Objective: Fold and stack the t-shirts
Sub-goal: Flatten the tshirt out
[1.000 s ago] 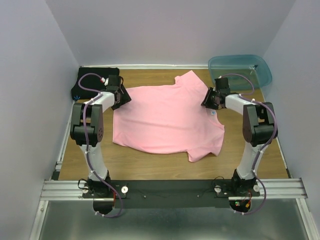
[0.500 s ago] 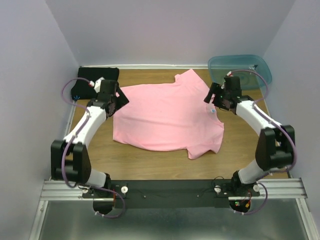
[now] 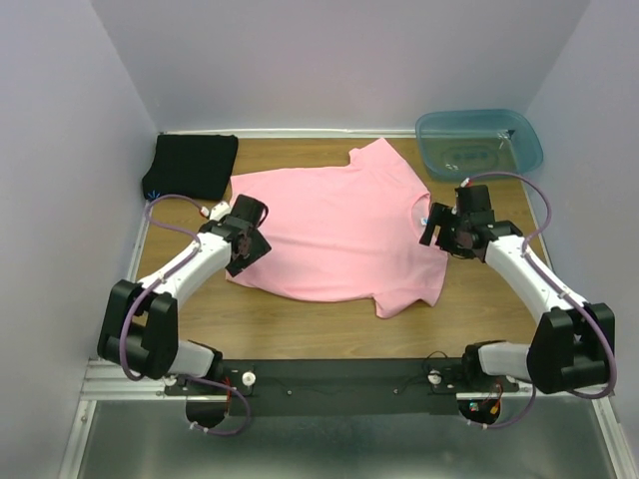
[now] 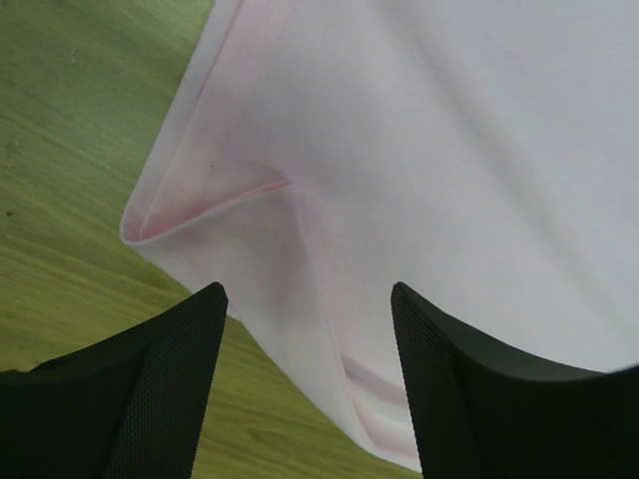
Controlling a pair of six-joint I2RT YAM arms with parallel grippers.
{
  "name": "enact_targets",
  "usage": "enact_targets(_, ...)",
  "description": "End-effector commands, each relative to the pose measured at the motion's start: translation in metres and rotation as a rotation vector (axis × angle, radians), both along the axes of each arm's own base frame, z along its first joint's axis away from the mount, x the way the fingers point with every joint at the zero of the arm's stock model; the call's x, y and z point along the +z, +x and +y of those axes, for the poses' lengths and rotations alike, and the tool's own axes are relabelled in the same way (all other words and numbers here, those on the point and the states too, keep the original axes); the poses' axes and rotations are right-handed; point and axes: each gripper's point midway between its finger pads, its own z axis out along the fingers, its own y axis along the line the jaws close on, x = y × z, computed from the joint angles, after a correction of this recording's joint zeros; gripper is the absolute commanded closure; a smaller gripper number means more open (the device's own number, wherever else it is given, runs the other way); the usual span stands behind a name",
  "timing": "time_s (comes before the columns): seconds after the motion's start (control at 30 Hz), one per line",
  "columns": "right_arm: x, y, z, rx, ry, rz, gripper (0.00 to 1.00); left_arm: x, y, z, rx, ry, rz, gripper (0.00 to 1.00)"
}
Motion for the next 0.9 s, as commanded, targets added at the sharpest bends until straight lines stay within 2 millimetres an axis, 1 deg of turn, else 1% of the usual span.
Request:
enact_targets(0.0,-0.003,-0.021,0.009,0.059,0.030,0.026,0.10,0.004,0.009,0.007,0.091,0.061,-0.013,0.28)
enact_targets(0.03,-0.003,-0.023,0.009,0.063,0.032,0.026,0.10,0.003,0.010,0.007,0.093,0.069,-0.009,0.28)
enact_targets(0.07,-0.001,-0.025,0.010,0.070,0.036,0.016,0.10,-0.003,0.010,0.008,0.095,0.084,0.015,0.29)
enact_targets(0.13,-0.005,-0.031,0.009,0.074,0.035,0.023,0.10,-0.009,0.009,0.009,0.100,0.097,0.041,0.31)
enact_targets(0.27,-0.006,-0.040,0.011,0.093,0.048,0.016,0.10,-0.020,0.006,0.009,0.115,0.114,0.079,0.38)
enact_targets(0.43,-0.005,-0.045,0.016,0.113,0.074,0.010,0.10,-0.024,0.006,0.010,0.129,0.133,0.103,0.44)
enact_targets(0.6,-0.001,-0.045,0.016,0.120,0.077,-0.010,0.10,-0.031,0.003,0.015,0.156,0.168,0.142,0.55)
enact_targets(0.63,0.000,-0.046,0.017,0.126,0.080,-0.011,0.10,-0.032,0.001,0.016,0.159,0.172,0.144,0.60)
enact_targets(0.67,-0.001,-0.046,0.019,0.129,0.084,-0.010,0.10,-0.032,0.000,0.016,0.160,0.173,0.147,0.64)
enact_targets(0.73,-0.001,-0.046,0.019,0.129,0.089,-0.014,0.10,-0.032,-0.003,0.015,0.161,0.166,0.156,0.69)
enact_targets(0.8,0.001,-0.046,0.020,0.131,0.093,-0.021,0.10,-0.028,-0.014,0.017,0.160,0.170,0.174,0.76)
enact_targets(0.83,0.002,-0.046,0.020,0.133,0.092,-0.026,0.10,-0.020,-0.016,0.016,0.169,0.154,0.152,0.76)
enact_targets(0.87,0.002,-0.046,0.020,0.132,0.093,-0.026,0.10,-0.021,-0.027,0.017,0.168,0.157,0.169,0.77)
